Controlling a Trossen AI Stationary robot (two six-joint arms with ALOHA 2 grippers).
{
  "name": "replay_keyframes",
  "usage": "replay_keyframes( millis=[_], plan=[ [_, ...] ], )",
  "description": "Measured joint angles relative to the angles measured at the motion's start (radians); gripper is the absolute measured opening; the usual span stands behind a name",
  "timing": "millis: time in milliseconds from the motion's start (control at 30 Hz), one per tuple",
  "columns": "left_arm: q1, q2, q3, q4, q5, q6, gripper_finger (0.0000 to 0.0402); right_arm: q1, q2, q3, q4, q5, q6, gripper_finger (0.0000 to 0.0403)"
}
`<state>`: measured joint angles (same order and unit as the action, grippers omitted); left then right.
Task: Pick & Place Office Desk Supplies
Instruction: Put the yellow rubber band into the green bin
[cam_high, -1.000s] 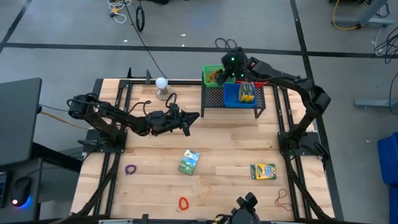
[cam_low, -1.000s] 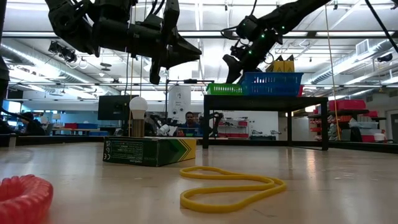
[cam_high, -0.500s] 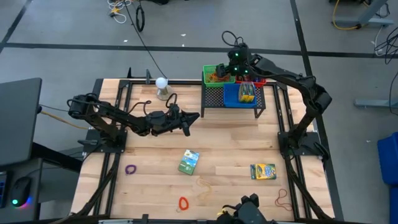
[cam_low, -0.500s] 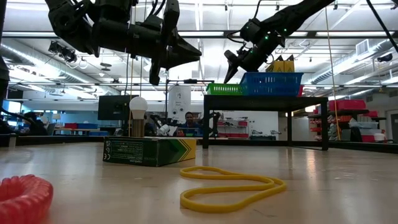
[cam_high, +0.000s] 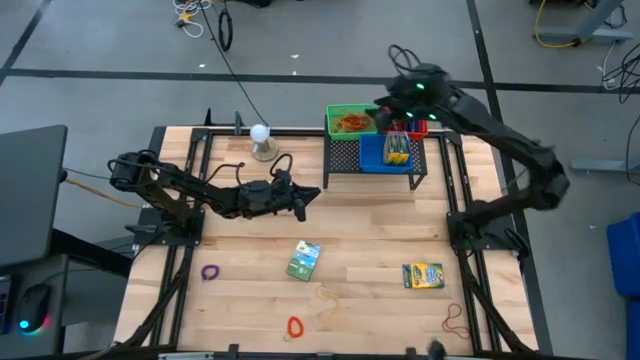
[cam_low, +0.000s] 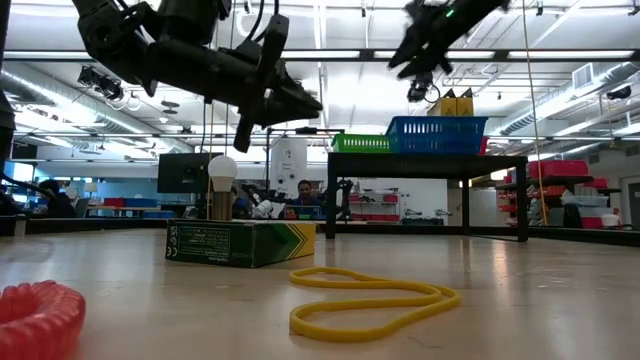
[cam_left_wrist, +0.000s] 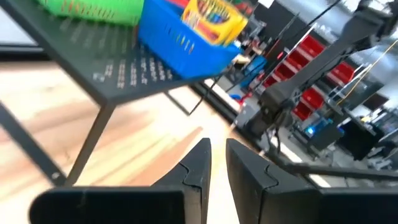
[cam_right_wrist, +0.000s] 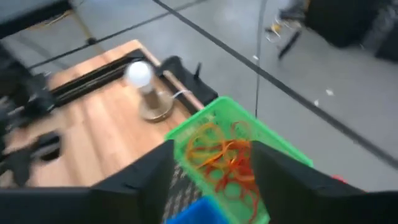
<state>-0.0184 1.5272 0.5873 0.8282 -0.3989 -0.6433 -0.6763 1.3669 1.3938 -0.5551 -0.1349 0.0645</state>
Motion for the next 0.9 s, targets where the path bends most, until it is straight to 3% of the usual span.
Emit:
replay_keyframes(
  millis=[167, 367, 600, 900],
  plan=[
    [-0.008, 0.000, 0.000, -0.032, 0.007, 0.026, 0.0053, 0.083, -0.228, -0.158, -0.004, -0.001, -0.027, 0.0119],
    [-0.008, 0.000, 0.000, -0.035, 0.008, 0.061, 0.0053, 0.237, -0.507, -0.443, 0.070, 0.010, 0.105, 0.0010],
    [-0.008, 0.000, 0.000, -0.044, 0.016, 0.087, 0.0052, 0.466, -0.697, -0.657, 0.071, 0.199, 0.289, 0.0016],
    [-0.008, 0.000, 0.000, -0.048, 0.047, 0.117, 0.0052, 0.752, -0.671, -0.694, 0.038, 0.382, 0.350, 0.0009]
  ],
)
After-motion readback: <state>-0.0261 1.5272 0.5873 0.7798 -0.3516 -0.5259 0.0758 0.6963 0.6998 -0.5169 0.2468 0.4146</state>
